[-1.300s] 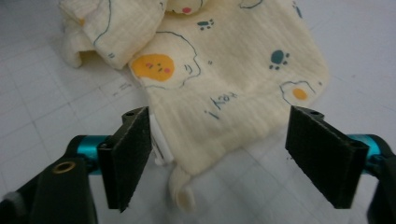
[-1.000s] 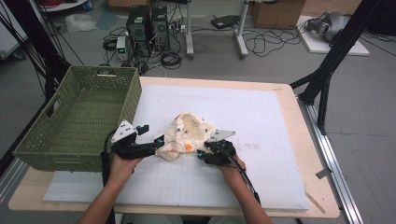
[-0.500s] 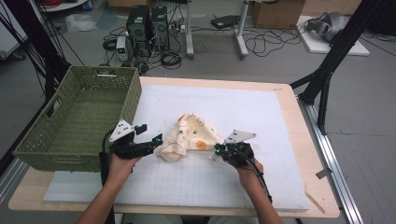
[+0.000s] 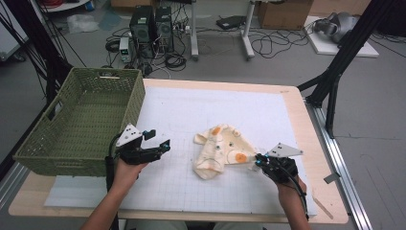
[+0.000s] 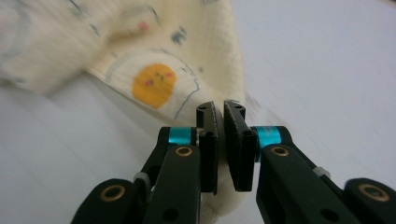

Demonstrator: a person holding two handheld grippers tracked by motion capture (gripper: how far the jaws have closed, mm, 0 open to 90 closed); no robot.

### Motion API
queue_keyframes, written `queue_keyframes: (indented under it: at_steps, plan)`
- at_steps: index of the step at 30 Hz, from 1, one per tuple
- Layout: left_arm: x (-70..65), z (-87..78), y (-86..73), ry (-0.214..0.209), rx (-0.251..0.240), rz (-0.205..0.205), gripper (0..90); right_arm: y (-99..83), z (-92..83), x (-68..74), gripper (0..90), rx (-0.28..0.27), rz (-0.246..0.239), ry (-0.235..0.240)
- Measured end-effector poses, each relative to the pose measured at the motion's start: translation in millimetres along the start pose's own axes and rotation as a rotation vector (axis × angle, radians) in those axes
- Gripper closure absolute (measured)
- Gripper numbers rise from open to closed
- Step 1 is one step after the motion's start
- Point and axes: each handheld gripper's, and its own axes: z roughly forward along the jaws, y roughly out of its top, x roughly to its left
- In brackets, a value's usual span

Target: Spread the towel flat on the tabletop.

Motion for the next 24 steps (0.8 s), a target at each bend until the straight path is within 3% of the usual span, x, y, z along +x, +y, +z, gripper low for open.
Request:
queue_keyframes:
  at_steps: [1, 2, 3, 5, 6, 7, 9, 12, 15, 18, 24]
  plan:
    - [-0.5, 0.8, -0.7, -0.009, 0.005, 0.003, 32.3, -5.9, 0.9, -3.9, 81.4, 0.071, -0.022, -0.055]
    - [-0.9, 1.6, -1.2, -0.018, 0.012, 0.003, 32.3, -5.9, 0.9, -3.9, 81.4, 0.071, -0.022, -0.055]
    - [-1.8, 2.7, -1.8, -0.025, 0.017, 0.000, 35.0, -11.3, -0.8, -6.9, 72.5, 0.065, 0.006, -0.065]
    - [-3.6, 5.3, -3.3, -0.040, 0.027, -0.004, 36.8, -11.7, -5.1, -10.1, 64.0, 0.013, 0.043, -0.057]
    - [-5.0, 7.1, -3.8, -0.050, 0.033, -0.006, 36.8, -11.7, -5.1, -10.1, 64.0, 0.013, 0.043, -0.057]
    - [-6.7, 8.8, -4.1, -0.053, 0.043, -0.008, 39.6, -8.7, -9.6, -11.2, 58.5, -0.037, 0.061, -0.060]
    - [-11.8, 13.3, -5.8, -0.074, 0.057, 0.000, 39.8, -6.7, -10.2, -9.9, 54.7, -0.071, 0.068, -0.048]
    - [-17.5, 18.6, -7.3, -0.107, 0.078, 0.006, 43.3, -6.6, -5.9, -7.0, 52.9, -0.061, 0.051, -0.044]
    - [-22.8, 23.8, -7.8, -0.129, 0.093, 0.017, 53.3, -7.2, -3.8, -7.6, 51.5, -0.060, 0.058, -0.040]
    - [-32.7, 40.3, -8.8, -0.151, 0.136, 0.046, 61.5, -7.5, -4.2, -8.6, 50.7, -0.065, 0.062, -0.041]
    - [-48.1, 67.2, -5.3, -0.152, 0.138, 0.062, 63.7, -7.7, -4.3, -10.8, 50.0, -0.078, 0.070, -0.035]
